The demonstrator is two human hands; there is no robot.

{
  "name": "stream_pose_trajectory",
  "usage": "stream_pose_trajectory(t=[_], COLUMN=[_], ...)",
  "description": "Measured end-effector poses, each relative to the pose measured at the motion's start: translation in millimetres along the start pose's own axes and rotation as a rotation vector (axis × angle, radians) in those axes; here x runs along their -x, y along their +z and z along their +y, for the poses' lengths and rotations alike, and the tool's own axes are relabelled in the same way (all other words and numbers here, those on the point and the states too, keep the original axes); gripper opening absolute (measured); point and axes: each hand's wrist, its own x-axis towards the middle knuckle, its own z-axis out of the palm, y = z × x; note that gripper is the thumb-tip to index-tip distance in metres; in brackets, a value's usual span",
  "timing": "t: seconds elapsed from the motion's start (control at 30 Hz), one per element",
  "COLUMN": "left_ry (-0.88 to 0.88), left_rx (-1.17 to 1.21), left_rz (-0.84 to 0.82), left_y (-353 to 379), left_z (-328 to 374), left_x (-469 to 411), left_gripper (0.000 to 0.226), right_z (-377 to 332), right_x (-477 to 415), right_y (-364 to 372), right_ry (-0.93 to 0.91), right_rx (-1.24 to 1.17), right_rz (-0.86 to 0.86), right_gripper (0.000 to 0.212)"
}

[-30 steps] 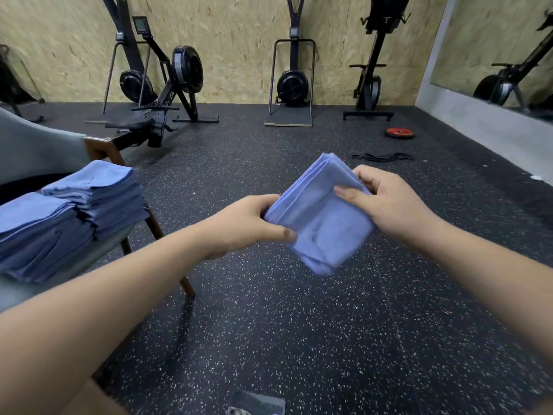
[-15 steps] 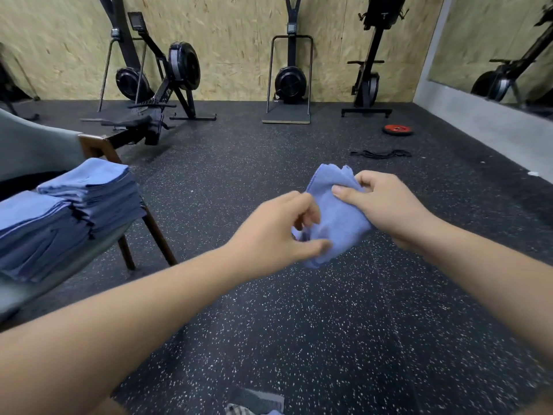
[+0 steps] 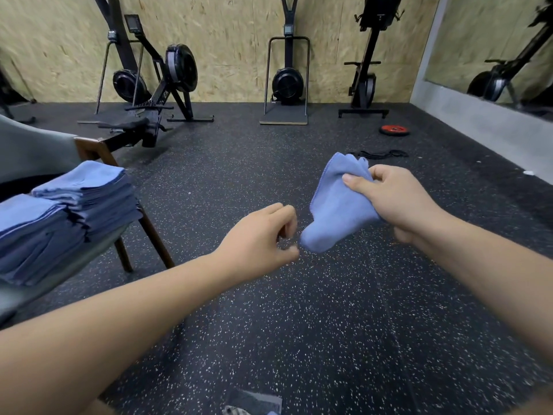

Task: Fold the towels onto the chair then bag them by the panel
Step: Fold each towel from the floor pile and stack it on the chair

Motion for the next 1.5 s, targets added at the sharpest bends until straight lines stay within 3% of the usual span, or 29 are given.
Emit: stream_pose_trajectory(t=[0.23,0.4,0.5,0.63,0.77,0.97,1.2,1.33,1.4,1.5], left_ry=[0.092,-0.015,-0.007,-0.02,0.014,-0.025,-0.237,-0.365,-0.436,-0.491], left_rx=[-0.047,-0.07,-0.026,-0.032,-0.031,-0.045,0.063,0.161,0.248,0.286], left_rz=[0.066,0.053,0.042,0.053,-0.014,0.018,-0.05,-0.068,-0.07,-0.091], left_y=[18.7,12.5,-2.9,-14.1,-7.0,-16.0,-62.5,-98.4,-119.6,-153.3], left_z=[39.1,18.9,6.3,6.8,28.2,24.0,-23.8,-62.5,-84.2,-114.7], left_x=[-0.2,-6.2,-6.3,-5.2,-2.3,-8.8,-11.1,2.7,11.6,25.9], left_gripper=[0.063,0.04,0.026,0.039,0.056,0.021,0.011,0.007,0.008,0.007], right_z=[0.3,-5.9,-1.2,4.0,7.1,-1.8,-2.8,-3.4,-4.1,-12.3], right_x=[11.1,8.9,6.8,10.3,15.2,20.1,27.7,19.1,10.6,-0.5], right_y=[21.4,13.7,8.8,13.0,28.0,40.8,68.9,107.8,131.2,176.2], right_ry=[0.198,0.239,0.298,0.371,0.369,0.403,0.307,0.007,-0.15,-0.131], right_rx=[-0.095,-0.114,-0.151,-0.2,-0.201,-0.162,-0.079,0.151,0.286,0.113], right_rz=[-0.161,-0.112,-0.112,-0.132,-0.208,-0.418,-0.59,-0.517,-0.527,-0.66], right_gripper=[0.024,0.026,0.04,0.053,0.037,0.02,0.043,0.052,0.046,0.028])
